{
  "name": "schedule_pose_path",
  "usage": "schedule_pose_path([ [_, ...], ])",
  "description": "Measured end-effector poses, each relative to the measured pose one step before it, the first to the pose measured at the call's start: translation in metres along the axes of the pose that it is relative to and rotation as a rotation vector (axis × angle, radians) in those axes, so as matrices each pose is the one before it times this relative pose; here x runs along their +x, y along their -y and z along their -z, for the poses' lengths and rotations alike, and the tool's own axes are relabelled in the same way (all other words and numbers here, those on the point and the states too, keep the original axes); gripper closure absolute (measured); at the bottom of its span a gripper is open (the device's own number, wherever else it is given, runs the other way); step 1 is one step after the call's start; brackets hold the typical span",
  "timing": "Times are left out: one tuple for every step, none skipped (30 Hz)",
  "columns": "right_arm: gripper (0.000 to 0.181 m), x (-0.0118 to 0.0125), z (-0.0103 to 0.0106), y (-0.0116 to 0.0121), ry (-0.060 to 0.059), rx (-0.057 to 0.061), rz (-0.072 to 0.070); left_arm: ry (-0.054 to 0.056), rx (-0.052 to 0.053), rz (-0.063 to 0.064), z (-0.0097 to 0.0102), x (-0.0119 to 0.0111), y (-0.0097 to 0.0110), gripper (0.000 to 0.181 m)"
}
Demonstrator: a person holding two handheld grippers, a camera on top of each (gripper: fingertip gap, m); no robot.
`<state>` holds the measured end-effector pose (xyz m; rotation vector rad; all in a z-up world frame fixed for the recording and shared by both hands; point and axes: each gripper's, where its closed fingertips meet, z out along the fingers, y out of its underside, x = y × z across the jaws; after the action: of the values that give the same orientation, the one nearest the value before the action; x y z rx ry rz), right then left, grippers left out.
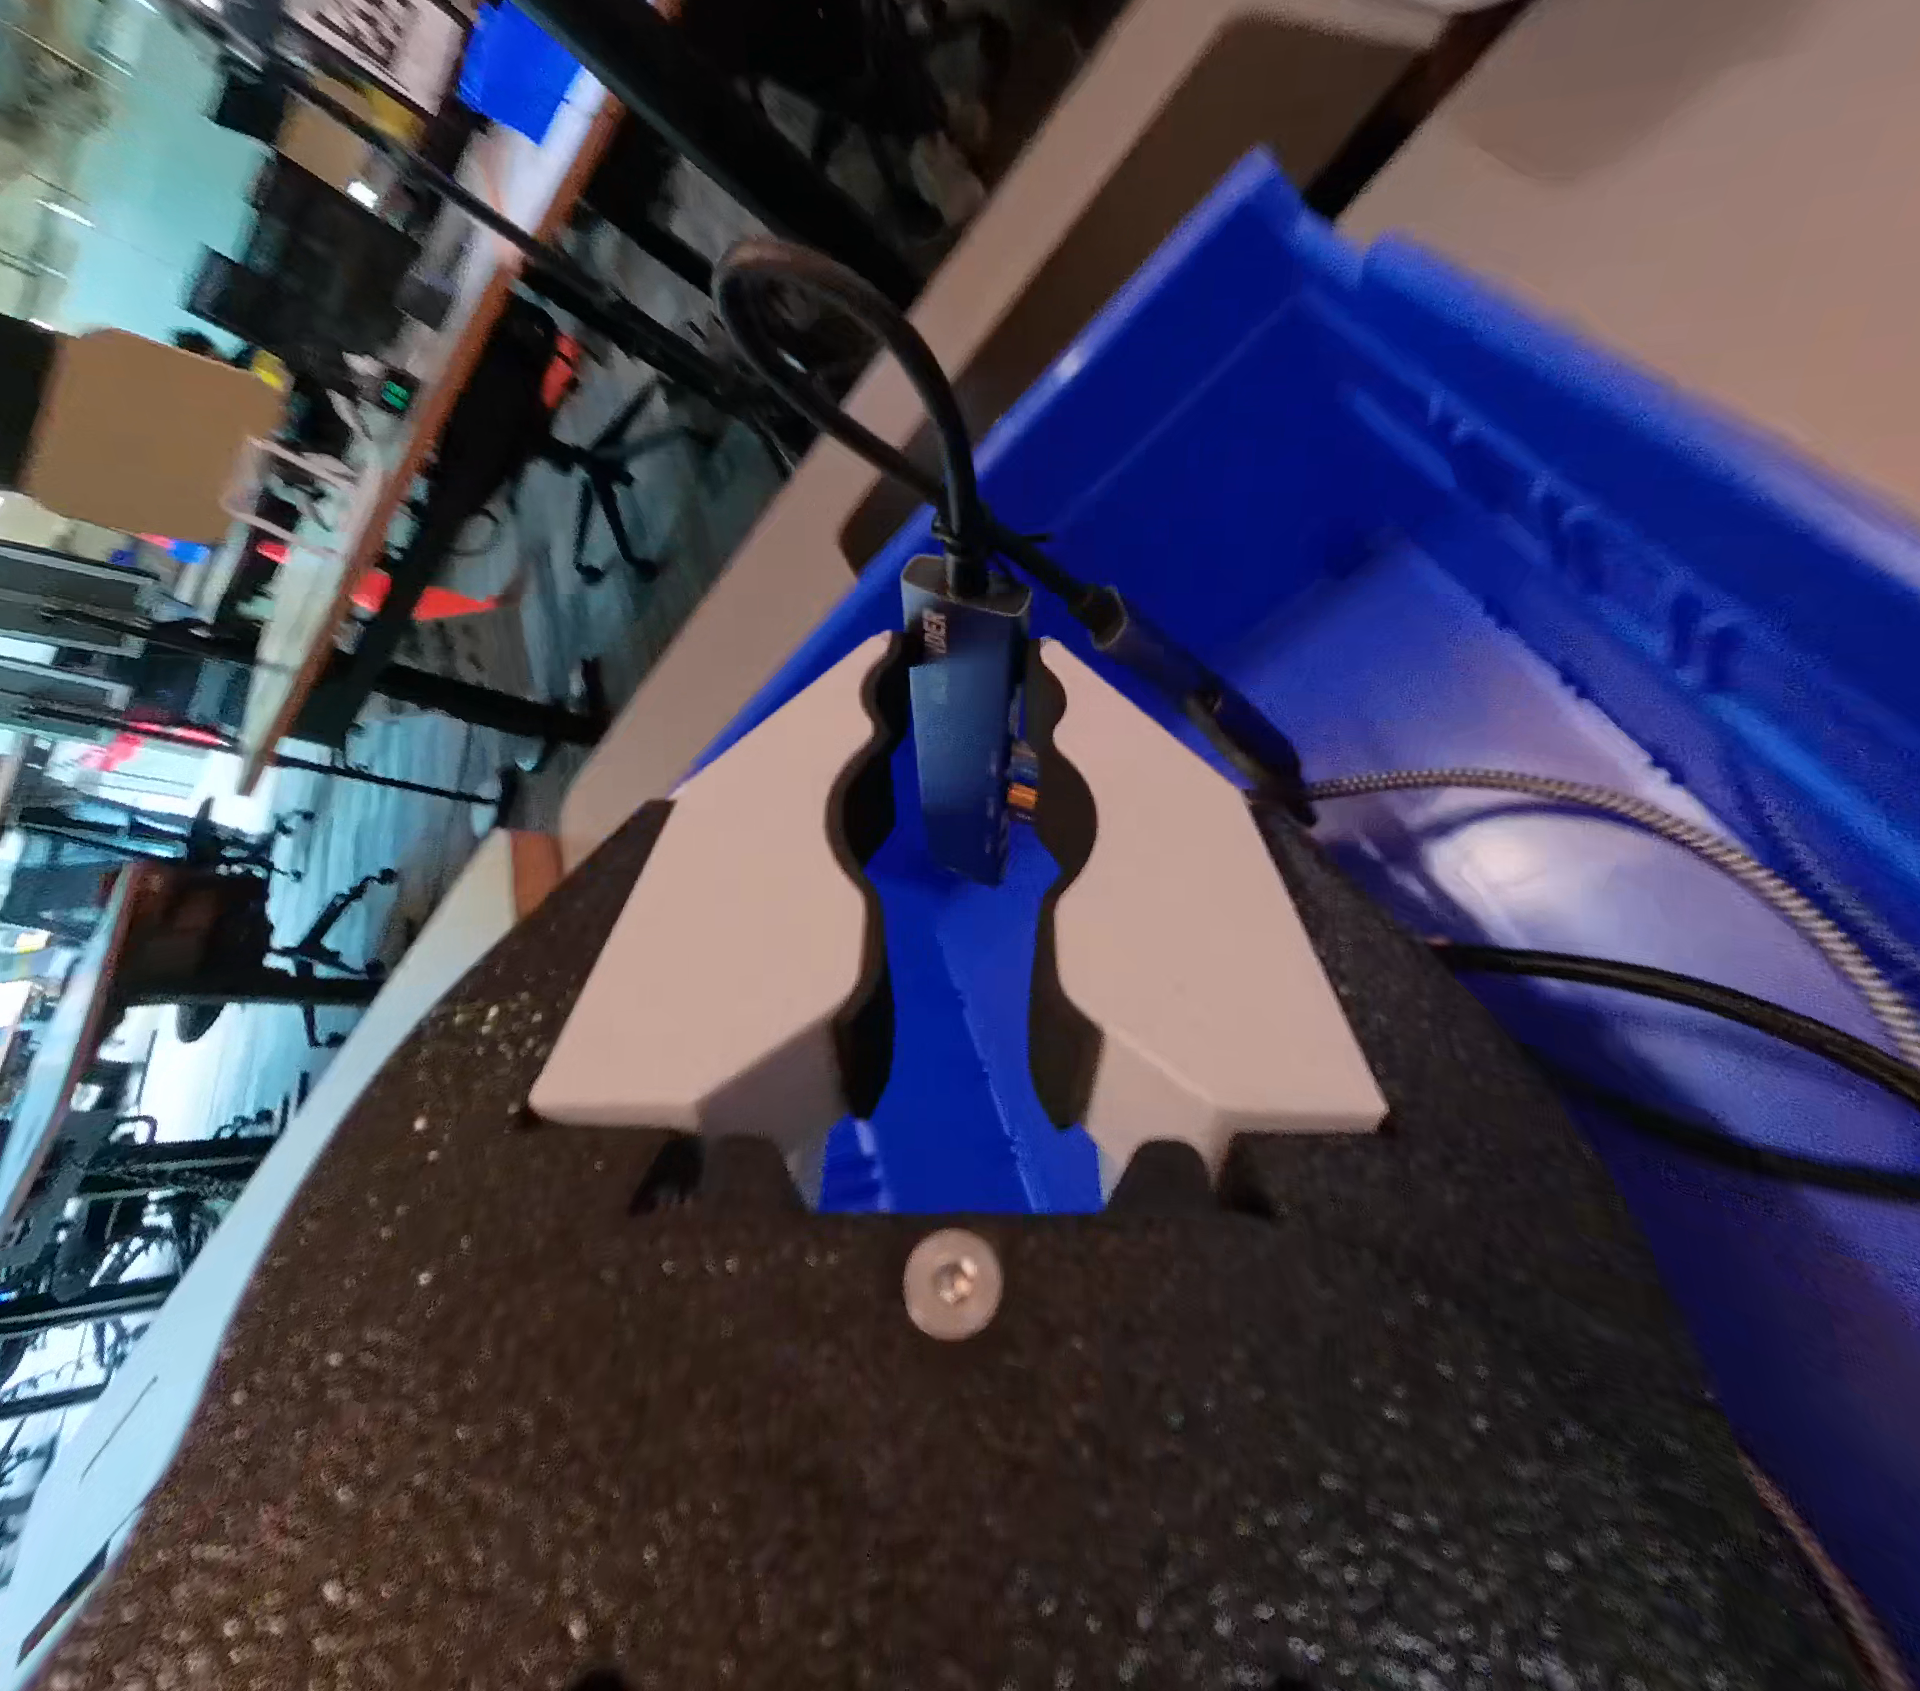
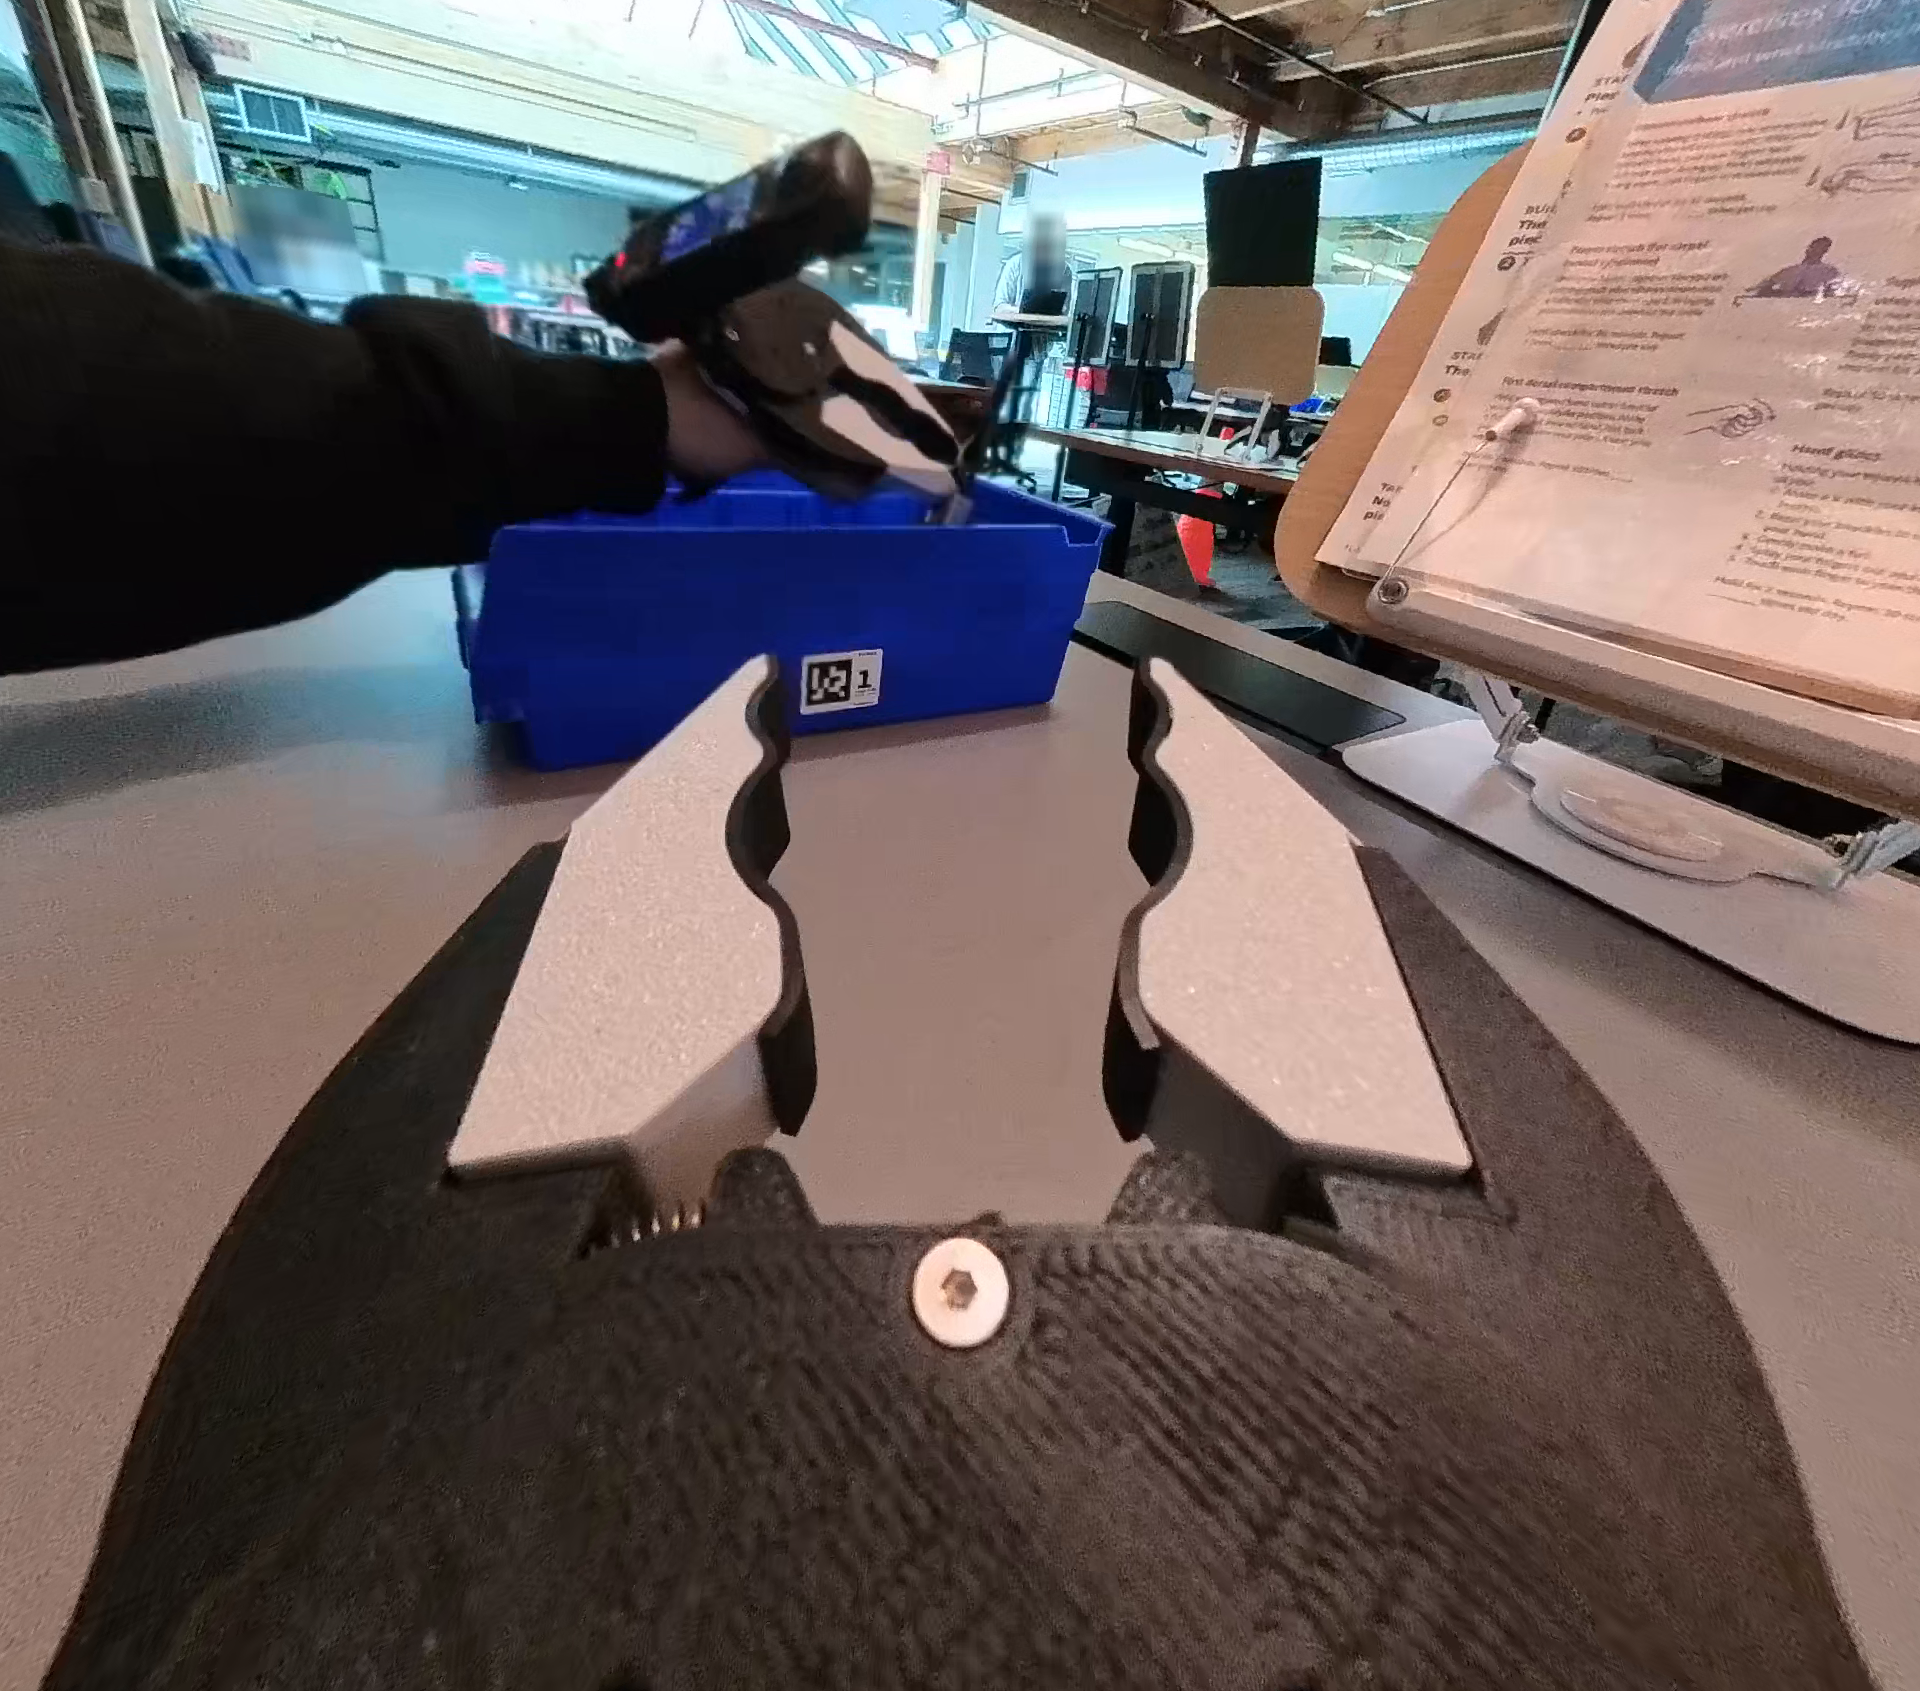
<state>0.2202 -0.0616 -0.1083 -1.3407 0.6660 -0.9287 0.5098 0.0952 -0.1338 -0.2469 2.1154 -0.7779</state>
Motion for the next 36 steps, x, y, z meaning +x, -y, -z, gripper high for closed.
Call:
schedule_pose_path([
  [0.116,0.00022,0.00001,0.00251,-0.0050,0.0101,-0.0095,0.0258,0.0459,0.0053,0.01505,-0.00566,0.01196,0.161],
  [0.116,-0.00038,0.00008,0.00367,-0.0034,0.0147,-0.0100,0.0246,0.0552,0.0045,0.01734,-0.00613,0.01526,0.161],
  [0.115,-0.00088,-0.00006,0.00431,-0.0028,0.0172,-0.0071,0.0319,0.0593,0.0079,0.01901,-0.00764,0.01822,0.161],
  [0.115,-0.00170,-0.00009,0.00436,-0.0003,0.0175,0.0033,0.0344,0.0563,0.0102,0.01984,-0.00854,0.02025,0.161],
  [0.114,-0.00206,-0.00009,0.00376,-0.0002,0.0146,0.0183,0.0337,0.0576,0.0047,0.02007,-0.00885,0.02258,0.161],
  [0.113,-0.00143,-0.00003,0.00286,-0.0031,0.0078,0.0278,0.0417,0.0629,-0.0048,0.02022,-0.01015,0.02551,0.161],
  [0.112,-0.00099,0.00017,0.00258,-0.0040,0.0040,0.0259,0.0428,0.0619,-0.0126,0.01949,-0.01036,0.02742,0.162],
  [0.111,-0.00077,0.00046,0.00388,-0.0022,0.0094,0.0141,0.0319,0.0541,-0.0144,0.01765,-0.00866,0.02786,0.162],
  [0.109,-0.00040,0.00082,0.00586,-0.0017,0.0207,-0.0005,0.0116,0.0509,-0.0156,0.01559,-0.00456,0.02810,0.162],
  [0.108,-0.00004,0.00114,0.00734,0.0005,0.0290,-0.0084,-0.0072,0.0499,-0.0229,0.01312,0.00047,0.02759,0.162],
  [0.107,0.00033,0.00151,0.00809,0.0025,0.0318,-0.0116,-0.0271,0.0352,-0.0297,0.00991,0.00587,0.02413,0.162],
  [0.107,-0.00043,0.00186,0.00830,0.0108,0.0333,-0.0172,-0.0480,0.0109,-0.0298,0.00641,0.01167,0.01868,0.162],
  [0.106,-0.00218,0.00208,0.00838,0.0255,0.0349,-0.0306,-0.0532,-0.0005,-0.0313,0.00358,0.01545,0.01422,0.162],
  [0.106,-0.00434,0.00205,0.00779,0.0434,0.0345,-0.0512,-0.0473,0.0014,-0.0423,0.00108,0.01772,0.01135,0.162],
  [0.104,-0.00443,0.00157,0.00666,0.0442,0.0291,-0.0654,-0.0391,-0.0051,-0.0527,-0.00133,0.01939,0.00823,0.162],
  [0.102,-0.00464,0.00118,0.00577,0.0425,0.0234,-0.0591,-0.0172,-0.0069,-0.0521,-0.00307,0.01864,0.00682,0.162],
  [0.103,-0.00370,0.00107,0.00523,0.0324,0.0207,-0.0454,0.0007,0.0028,-0.0592,-0.00360,0.01817,0.00762,0.162],
  [0.103,-0.00092,0.00100,0.00386,0.0140,0.0143,-0.0356,0.0001,0.0046,-0.0688,-0.00381,0.01920,0.00797,0.162],
  [0.104,-0.00004,0.00092,0.00236,0.0072,0.0075,-0.0287,-0.0023,-0.0016,-0.0667,-0.00446,0.01915,0.00752,0.162],
  [0.104,-0.00193,0.00122,0.00351,0.0178,0.0140,-0.0256,0.0047,-0.0032,-0.0631,-0.00487,0.01683,0.00733,0.162],
  [0.107,-0.00312,0.00164,0.00544,0.0231,0.0258,-0.0260,0.0131,0.0041,-0.0691,-0.00443,0.01368,0.00809,0.161],
  [0.112,-0.00310,0.00176,0.00596,0.0216,0.0288,-0.0248,0.0133,0.0056,-0.0731,-0.00388,0.01097,0.00839,0.161],
  [0.116,-0.00157,0.00161,0.00473,0.0116,0.0203,-0.0158,0.0163,0.0019,-0.0637,-0.00353,0.00735,0.00809,0.161],
  [0.119,0.00119,0.00153,0.00305,-0.0060,0.0090,-0.0003,0.0245,0.0070,-0.0571,-0.00284,0.00367,0.00819,0.161],
  [0.126,0.00185,0.00169,0.00157,-0.0109,0.0006,0.0153,0.0211,0.0114,-0.0546,-0.00216,0.00179,0.00813,0.161],
  [0.134,-0.00031,0.00165,0.00116,0.0013,-0.0022,0.0213,0.0121,0.0094,-0.0438,-0.00212,0.00117,0.00715,0.161],
  [0.138,0.00037,0.00155,0.00279,-0.0058,0.0093,0.0171,-0.0007,0.0069,-0.0350,-0.00244,0.00187,0.00593,0.161],
  [0.144,0.00220,0.00168,0.00394,-0.0188,0.0172,0.0140,-0.0012,0.0065,-0.0285,-0.00248,0.00179,0.00492,0.161],
  [0.152,0.00474,0.00210,0.00291,-0.0293,0.0120,0.0154,0.0138,0.0048,-0.0242,-0.00209,-0.00042,0.00360,0.161],
  [0.156,0.00282,0.00177,0.00150,-0.0125,0.0027,0.0098,0.0150,-0.0059,-0.0177,-0.00179,-0.00146,0.00115,0.161],
  [0.167,0.00576,0.00187,0.00132,-0.0304,-0.0008,0.0058,0.0084,-0.0070,-0.0094,-0.00140,-0.00144,0.00021,0.161],
  [0.169,0.00561,0.00220,0.00282,-0.0282,0.0120,0.0018,0.0067,0.0036,-0.0096,-0.00076,-0.00120,0.00156,0.161],
  [0.170,-0.00011,0.00141,0.00265,0.0131,0.0109,-0.0131,0.0109,0.0154,-0.0078,0.00025,-0.00131,0.00352,0.161],
  [0.170,-0.00033,0.00102,0.00238,0.0136,0.0076,-0.0138,0.0153,0.0050,-0.0059,0.00019,-0.00166,0.00258,0.162],
  [0.171,0.00111,0.00061,0.00111,-0.0066,0.0033,0.0041,0.0084,0.0003,-0.0061,-0.00011,-0.00036,0.00161,0.162],
  [0.172,0.00002,-0.00005,-0.00082,-0.0052,-0.0054,0.0136,-0.0045,0.0010,-0.0007,-0.00032,0.00175,0.00129,0.162],
])
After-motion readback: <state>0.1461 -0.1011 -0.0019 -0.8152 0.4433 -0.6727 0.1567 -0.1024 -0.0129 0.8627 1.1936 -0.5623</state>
